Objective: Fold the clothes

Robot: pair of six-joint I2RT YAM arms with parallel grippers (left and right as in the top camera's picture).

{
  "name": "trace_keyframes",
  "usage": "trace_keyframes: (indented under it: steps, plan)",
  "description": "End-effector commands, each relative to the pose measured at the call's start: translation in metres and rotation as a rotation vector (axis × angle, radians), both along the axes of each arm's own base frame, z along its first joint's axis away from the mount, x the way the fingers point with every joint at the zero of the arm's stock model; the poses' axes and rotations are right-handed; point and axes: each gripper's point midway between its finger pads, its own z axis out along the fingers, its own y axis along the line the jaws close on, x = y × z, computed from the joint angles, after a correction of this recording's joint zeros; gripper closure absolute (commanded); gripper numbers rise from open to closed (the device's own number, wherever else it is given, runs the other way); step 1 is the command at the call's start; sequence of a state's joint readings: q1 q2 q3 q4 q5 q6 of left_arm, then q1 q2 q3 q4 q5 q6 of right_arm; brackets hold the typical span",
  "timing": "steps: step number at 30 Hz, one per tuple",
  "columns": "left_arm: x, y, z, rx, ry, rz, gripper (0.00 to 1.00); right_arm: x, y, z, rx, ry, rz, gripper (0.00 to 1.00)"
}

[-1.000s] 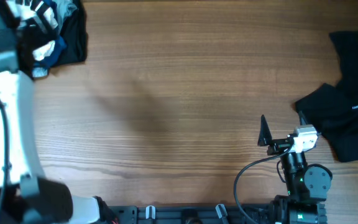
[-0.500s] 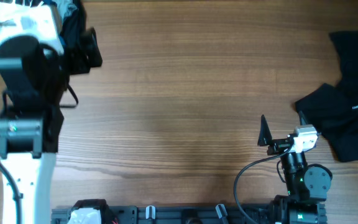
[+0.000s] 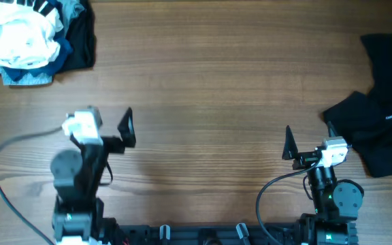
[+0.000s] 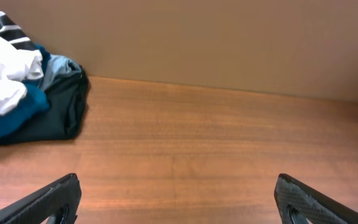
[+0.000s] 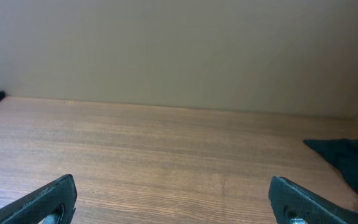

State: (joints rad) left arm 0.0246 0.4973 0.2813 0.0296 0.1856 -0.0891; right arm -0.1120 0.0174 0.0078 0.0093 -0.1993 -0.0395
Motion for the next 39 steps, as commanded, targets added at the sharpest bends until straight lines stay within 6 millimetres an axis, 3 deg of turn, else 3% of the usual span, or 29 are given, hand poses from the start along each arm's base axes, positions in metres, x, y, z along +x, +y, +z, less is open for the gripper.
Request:
trace_keyframes:
  steps: [1, 16, 20, 24, 39]
  plan:
    - [-0.017, -0.003, -0.010, -0.006, -0.068, -0.013, 0.00, 0.000, -0.001, 0.003, -0.008, -0.016, -0.009, 0.01]
    - [-0.035, -0.001, -0.019, -0.001, -0.211, -0.002, 0.00, 0.000, -0.001, 0.003, -0.008, -0.016, -0.009, 0.00]
    - [-0.035, -0.001, -0.023, -0.004, -0.196, -0.001, 0.00, 0.000, -0.001, 0.003, -0.008, -0.016, -0.009, 0.00]
    - [-0.036, -0.001, -0.040, -0.007, -0.124, 0.000, 0.00, 0.000, -0.001, 0.003, -0.008, -0.016, -0.009, 0.00]
    - [-0.035, -0.001, -0.040, -0.010, -0.126, 0.000, 0.00, 0.000, -0.001, 0.003, -0.008, -0.016, -0.009, 0.00]
